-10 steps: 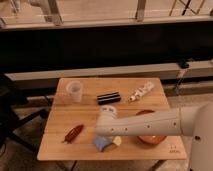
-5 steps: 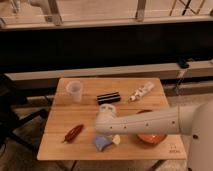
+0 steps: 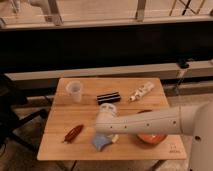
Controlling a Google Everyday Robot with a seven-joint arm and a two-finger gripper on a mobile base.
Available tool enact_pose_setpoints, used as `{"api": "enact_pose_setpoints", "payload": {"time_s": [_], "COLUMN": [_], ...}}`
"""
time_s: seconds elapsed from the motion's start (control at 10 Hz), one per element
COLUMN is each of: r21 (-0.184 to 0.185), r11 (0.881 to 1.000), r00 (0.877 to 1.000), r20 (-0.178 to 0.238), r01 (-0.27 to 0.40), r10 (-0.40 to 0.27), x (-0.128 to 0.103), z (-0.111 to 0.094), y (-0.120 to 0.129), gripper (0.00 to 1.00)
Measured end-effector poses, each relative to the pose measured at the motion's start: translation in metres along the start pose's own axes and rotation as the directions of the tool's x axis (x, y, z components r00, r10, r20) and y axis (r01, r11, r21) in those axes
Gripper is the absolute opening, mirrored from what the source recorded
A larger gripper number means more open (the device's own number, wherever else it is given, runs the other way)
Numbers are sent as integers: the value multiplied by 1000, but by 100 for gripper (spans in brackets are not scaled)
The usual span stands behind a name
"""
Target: Wipe the white sponge on the table
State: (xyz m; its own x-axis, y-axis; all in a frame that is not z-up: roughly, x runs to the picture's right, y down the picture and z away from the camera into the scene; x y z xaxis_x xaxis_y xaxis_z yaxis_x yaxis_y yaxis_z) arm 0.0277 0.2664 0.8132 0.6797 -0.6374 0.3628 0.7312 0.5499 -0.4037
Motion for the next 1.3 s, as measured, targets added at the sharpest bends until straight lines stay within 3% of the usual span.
{"api": "enact_pose_setpoints", "payload": {"time_s": [0.9, 1.0, 1.2, 1.3], "r21": [6, 36, 161, 185], "r11": [1000, 999, 986, 982], "r00": [1000, 1000, 993, 990], "r20": [6, -21, -117, -138], "r01": [10, 18, 36, 46], "r10": [-10, -18, -17, -21], "x": [-1, -4, -11, -14], "z": [-1, -4, -16, -21], "y": [2, 2, 6, 5], "gripper": [0, 0, 0, 0]}}
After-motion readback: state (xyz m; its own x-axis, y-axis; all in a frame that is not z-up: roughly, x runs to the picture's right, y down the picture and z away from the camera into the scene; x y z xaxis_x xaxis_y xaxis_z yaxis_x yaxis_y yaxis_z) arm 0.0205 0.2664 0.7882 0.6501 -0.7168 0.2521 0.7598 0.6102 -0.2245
